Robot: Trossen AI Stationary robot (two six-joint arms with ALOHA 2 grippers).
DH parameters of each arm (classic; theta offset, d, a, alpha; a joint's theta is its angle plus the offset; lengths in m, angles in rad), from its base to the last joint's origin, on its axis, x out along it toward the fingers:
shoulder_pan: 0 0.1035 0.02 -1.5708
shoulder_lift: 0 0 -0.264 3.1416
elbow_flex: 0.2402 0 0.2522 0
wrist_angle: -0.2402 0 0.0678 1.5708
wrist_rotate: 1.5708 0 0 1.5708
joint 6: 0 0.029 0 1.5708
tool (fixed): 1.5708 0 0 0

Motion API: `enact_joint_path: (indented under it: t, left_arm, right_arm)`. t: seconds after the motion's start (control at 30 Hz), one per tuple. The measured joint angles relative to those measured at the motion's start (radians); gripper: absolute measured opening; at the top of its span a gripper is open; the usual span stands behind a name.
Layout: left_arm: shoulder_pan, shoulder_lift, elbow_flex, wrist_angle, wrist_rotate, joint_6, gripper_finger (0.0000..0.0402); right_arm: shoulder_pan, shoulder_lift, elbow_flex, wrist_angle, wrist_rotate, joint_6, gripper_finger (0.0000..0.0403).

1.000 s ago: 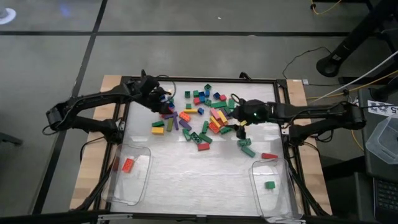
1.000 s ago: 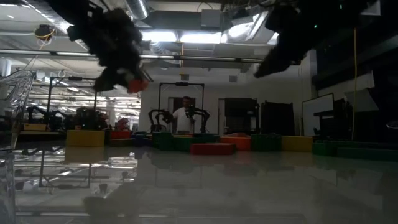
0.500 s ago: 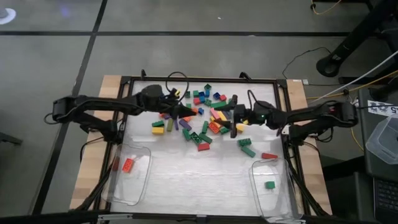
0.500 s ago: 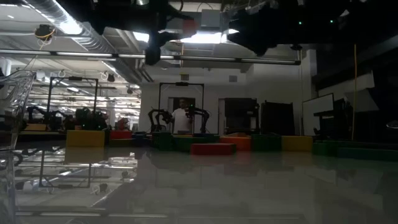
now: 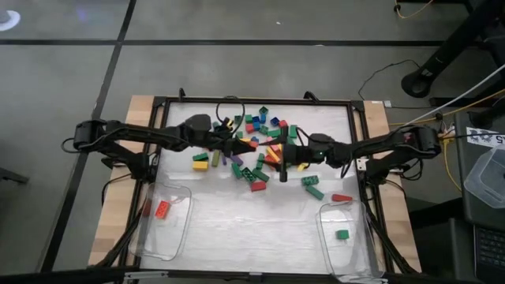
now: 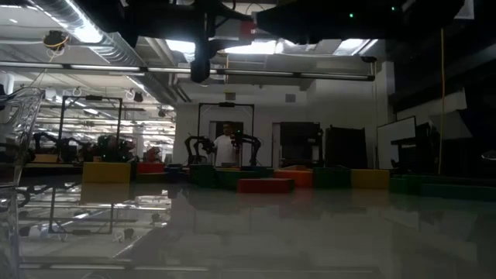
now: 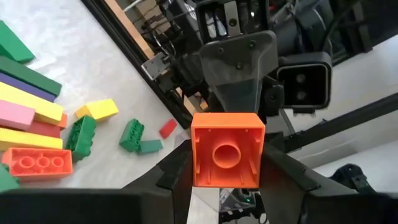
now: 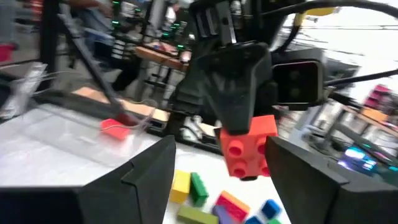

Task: Sort blocks by size
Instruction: Put the small orange game piece into the right transparent bin

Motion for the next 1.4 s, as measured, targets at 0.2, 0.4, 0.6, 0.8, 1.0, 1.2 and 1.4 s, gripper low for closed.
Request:
enact_joint_path:
  t: [0.2, 0.4, 0.6, 0.8, 1.0, 1.2, 1.4]
  left_arm:
    - [-0.006, -0.001, 0.0, 0.011, -0.003, 0.0, 0.0137]
    - [-0.005, -0.001, 0.0, 0.014, -0.002, 0.001, 0.0137]
    - [-0.005, -0.001, 0.0, 0.007, 0.0, 0.0, 0.0137]
    - [-0.008, 0.001, 0.0, 0.014, 0.01, 0.001, 0.0137]
    - [-0.006, 0.001, 0.0, 0.01, 0.008, 0.003, 0.0137]
    - [-0.006, 0.001, 0.0, 0.01, 0.007, 0.008, 0.0137]
    - [-0.006, 0.001, 0.0, 0.01, 0.004, 0.008, 0.0137]
  right_arm:
    - [0.003, 0.005, 0.013, 0.0, 0.018, -0.009, 0.025]
    - [0.004, 0.005, 0.013, -0.008, 0.033, -0.032, 0.025]
    - [0.004, 0.005, 0.014, -0.023, 0.038, -0.034, 0.025]
    - [0.002, 0.007, 0.015, -0.042, 0.111, -0.056, 0.025]
    - [0.003, 0.007, 0.015, -0.031, 0.112, -0.057, 0.025]
    - [0.003, 0.007, 0.015, -0.022, 0.063, -0.082, 0.025]
    - [0.003, 0.007, 0.015, -0.001, 0.025, -0.082, 0.025]
